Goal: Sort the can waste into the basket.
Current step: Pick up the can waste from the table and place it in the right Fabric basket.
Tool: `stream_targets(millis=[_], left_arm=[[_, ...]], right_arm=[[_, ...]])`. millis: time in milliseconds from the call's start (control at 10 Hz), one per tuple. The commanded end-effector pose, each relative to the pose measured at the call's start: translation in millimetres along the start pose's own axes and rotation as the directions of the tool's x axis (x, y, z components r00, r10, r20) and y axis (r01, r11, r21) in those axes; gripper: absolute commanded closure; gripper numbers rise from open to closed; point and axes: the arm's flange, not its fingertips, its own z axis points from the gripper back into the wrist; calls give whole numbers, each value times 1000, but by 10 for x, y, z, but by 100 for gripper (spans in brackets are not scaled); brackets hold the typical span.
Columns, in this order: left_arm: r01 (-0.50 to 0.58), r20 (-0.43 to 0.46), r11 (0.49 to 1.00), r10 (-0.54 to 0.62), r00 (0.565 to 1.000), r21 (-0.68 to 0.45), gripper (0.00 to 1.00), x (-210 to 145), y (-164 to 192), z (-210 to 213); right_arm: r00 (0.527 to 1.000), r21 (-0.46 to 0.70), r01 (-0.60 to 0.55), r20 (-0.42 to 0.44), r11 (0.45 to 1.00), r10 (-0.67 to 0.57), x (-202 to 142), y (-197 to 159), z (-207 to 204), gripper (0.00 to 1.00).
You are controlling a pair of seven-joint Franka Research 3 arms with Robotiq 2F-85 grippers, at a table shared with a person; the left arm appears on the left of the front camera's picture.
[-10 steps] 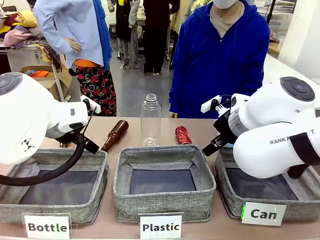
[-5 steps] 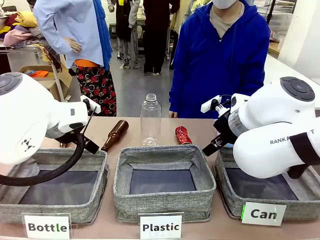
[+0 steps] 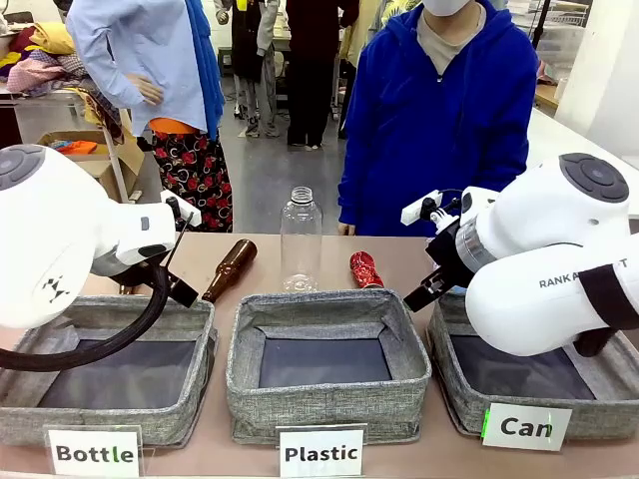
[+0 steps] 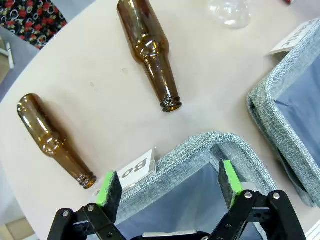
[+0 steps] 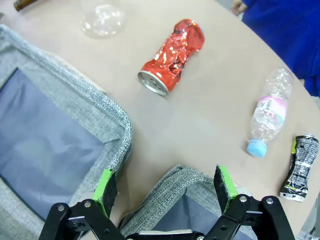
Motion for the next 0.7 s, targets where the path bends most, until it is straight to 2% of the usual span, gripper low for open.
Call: stream_targets(millis=[0, 500, 600], left_arm=[[0, 0, 1000, 0, 1000, 0, 0, 1, 0, 1], [0, 0, 1000, 0, 1000, 0, 0, 0, 0, 0], [20, 73, 996, -14, 997, -87, 0, 17, -30, 223]], right_arm=[[1000, 0, 1, 0, 1000, -1, 0, -1, 0, 0], [1000, 0, 0, 0, 1000, 0, 0, 0, 0, 0], [998, 34, 42, 47, 999, -44, 36, -38, 198, 0]])
